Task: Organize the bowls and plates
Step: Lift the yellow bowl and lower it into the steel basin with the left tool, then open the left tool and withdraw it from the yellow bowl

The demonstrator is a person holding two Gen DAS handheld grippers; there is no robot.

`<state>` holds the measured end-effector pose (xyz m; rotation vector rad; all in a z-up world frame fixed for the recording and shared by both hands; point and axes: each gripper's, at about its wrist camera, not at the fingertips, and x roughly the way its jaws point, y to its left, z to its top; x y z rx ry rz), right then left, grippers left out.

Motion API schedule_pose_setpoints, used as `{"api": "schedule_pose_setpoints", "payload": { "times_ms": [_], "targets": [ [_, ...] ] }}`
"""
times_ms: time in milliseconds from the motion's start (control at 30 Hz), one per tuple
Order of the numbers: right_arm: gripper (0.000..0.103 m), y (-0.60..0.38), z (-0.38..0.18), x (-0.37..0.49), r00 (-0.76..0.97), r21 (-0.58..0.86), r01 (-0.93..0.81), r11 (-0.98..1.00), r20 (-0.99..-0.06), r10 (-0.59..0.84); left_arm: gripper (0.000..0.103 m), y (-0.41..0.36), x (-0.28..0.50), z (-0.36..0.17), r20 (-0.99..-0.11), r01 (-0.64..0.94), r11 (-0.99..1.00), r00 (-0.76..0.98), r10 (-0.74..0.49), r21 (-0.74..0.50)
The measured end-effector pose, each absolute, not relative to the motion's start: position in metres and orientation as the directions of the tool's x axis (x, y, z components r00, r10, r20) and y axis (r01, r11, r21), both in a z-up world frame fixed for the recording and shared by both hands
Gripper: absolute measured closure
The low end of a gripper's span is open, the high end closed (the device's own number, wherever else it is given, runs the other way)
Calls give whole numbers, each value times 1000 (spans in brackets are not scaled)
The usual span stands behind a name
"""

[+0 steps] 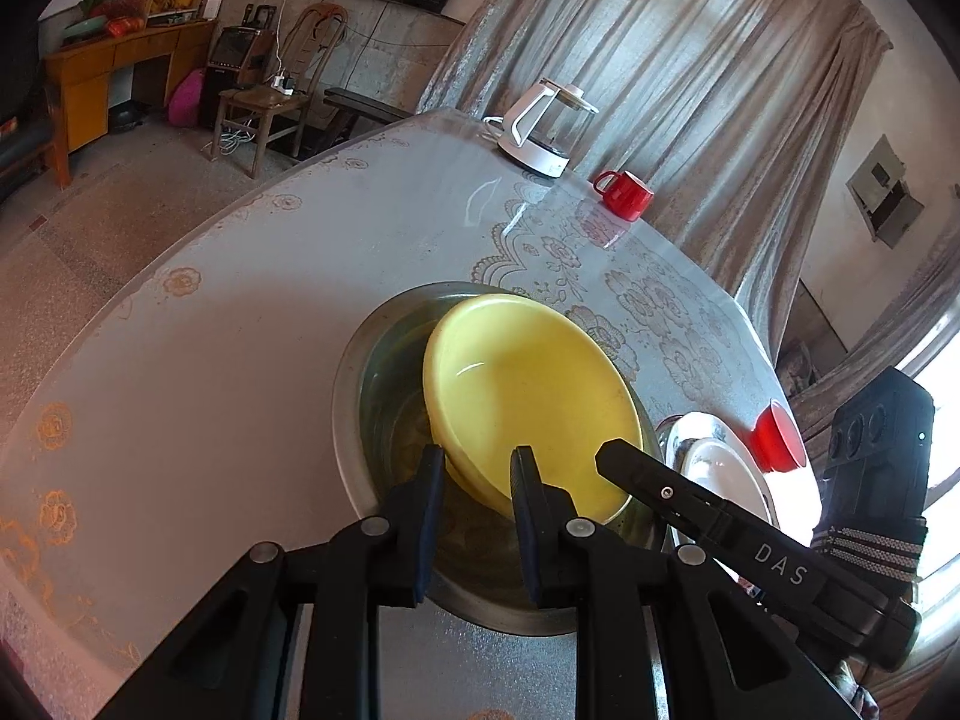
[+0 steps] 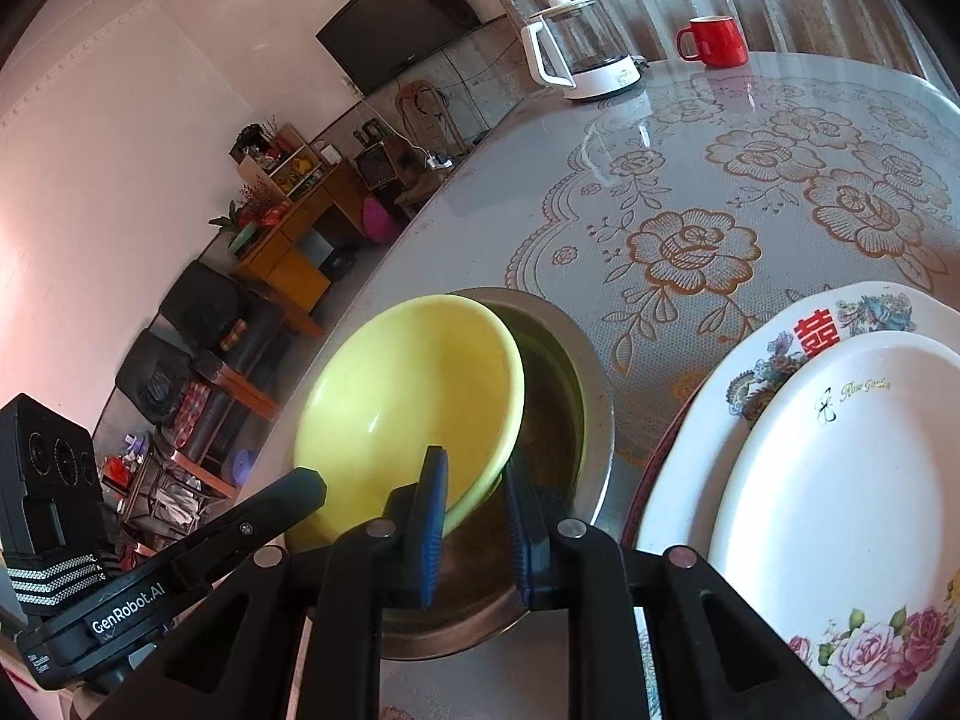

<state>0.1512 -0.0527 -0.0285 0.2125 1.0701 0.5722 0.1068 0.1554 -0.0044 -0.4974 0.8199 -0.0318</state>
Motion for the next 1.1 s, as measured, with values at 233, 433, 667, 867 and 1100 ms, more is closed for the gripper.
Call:
{"api": "schedule_pose_setpoints", "payload": {
  "times_ms": [233,433,667,867,1100],
  "targets": [
    [79,-44,-29,148,354,404,-354,843,-777,521,76,157,103,-4,-686,-161,887,697,-208,-433],
    [76,-38,-26,142,363,360,-376,854,-790,493,70,157,103,-3,-684,-163,890,701,-200,-427],
    [75,-38,-27,140,368,358,-379,853,-788,494,70,153,103,-4,-681,-146,897,704,-203,-418],
    [75,-40,-26,136,368,370,-376,850,-782,503,68,153,101,-3,-679,-140,896,704,-209,-421],
    [75,-43,-23,132,368,381,-374,846,-776,512,65,149,97,-2,-680,-137,907,708,-191,-397]
  ]
}}
